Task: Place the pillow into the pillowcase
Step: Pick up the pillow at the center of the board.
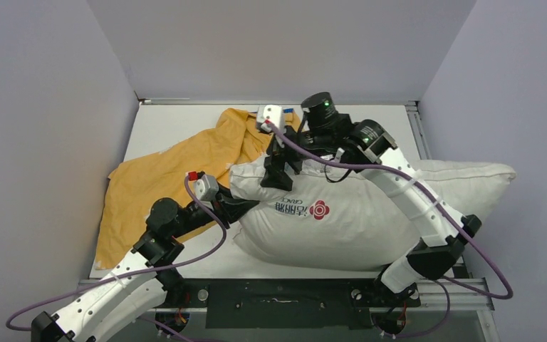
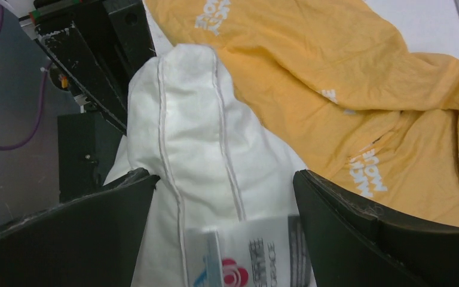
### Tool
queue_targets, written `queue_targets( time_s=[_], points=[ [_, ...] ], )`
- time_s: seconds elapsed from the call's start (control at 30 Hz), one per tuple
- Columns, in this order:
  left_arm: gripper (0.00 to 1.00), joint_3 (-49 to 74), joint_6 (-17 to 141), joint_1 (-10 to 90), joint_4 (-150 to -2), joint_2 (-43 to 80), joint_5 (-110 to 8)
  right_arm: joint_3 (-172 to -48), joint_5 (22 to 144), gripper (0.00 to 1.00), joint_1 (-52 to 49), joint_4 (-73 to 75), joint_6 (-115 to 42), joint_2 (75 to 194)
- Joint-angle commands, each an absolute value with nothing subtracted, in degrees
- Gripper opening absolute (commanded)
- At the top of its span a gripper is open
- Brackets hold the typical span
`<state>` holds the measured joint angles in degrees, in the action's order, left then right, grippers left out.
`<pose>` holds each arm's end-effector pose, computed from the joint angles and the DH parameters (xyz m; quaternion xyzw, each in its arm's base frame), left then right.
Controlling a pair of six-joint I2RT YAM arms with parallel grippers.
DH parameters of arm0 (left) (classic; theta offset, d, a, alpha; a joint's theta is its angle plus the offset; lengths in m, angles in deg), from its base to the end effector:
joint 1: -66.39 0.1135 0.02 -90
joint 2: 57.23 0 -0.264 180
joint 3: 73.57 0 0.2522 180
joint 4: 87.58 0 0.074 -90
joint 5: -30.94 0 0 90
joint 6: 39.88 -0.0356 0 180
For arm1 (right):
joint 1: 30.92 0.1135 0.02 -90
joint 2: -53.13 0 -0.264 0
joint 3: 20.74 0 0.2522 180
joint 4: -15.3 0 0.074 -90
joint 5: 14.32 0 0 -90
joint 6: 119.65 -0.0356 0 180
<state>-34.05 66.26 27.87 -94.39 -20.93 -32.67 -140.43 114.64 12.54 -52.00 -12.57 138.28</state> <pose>0.1179 -0.1141 0.3024 0.2930 0.5798 -0.4728 0.5954 0.1958 0.2164 0.4645 -0.5551 0.6342 0.3881 0.3729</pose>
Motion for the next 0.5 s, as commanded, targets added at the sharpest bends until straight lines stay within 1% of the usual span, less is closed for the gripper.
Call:
queue_targets(
  time_s=[0.0, 0.07, 0.13, 0.23, 0.47],
  points=[
    [0.00, -32.26, 63.47, 26.86, -91.30, -21.45, -26.33, -147.86, 110.05, 0.90, 18.01, -56.74, -7.04, 144.18],
    [0.00, -31.27, 62.92, 26.81, -89.28, -21.78, -25.95, -151.71, 109.58, 0.90, 19.96, -59.16, -6.31, 147.08],
    [0.00, -30.91, 61.91, 26.69, -87.86, -22.46, -25.27, -153.00, 107.70, 0.90, 21.10, -60.69, -5.94, 148.86],
    [0.00, -30.89, 60.78, 26.70, -86.57, -23.92, -24.97, -150.85, 105.52, 0.90, 21.84, -60.11, -5.74, 149.05],
    [0.00, -30.73, 59.71, 26.67, -86.37, -25.83, -25.79, -144.94, 106.33, 0.90, 21.81, -60.09, -5.30, 148.21]
  ],
)
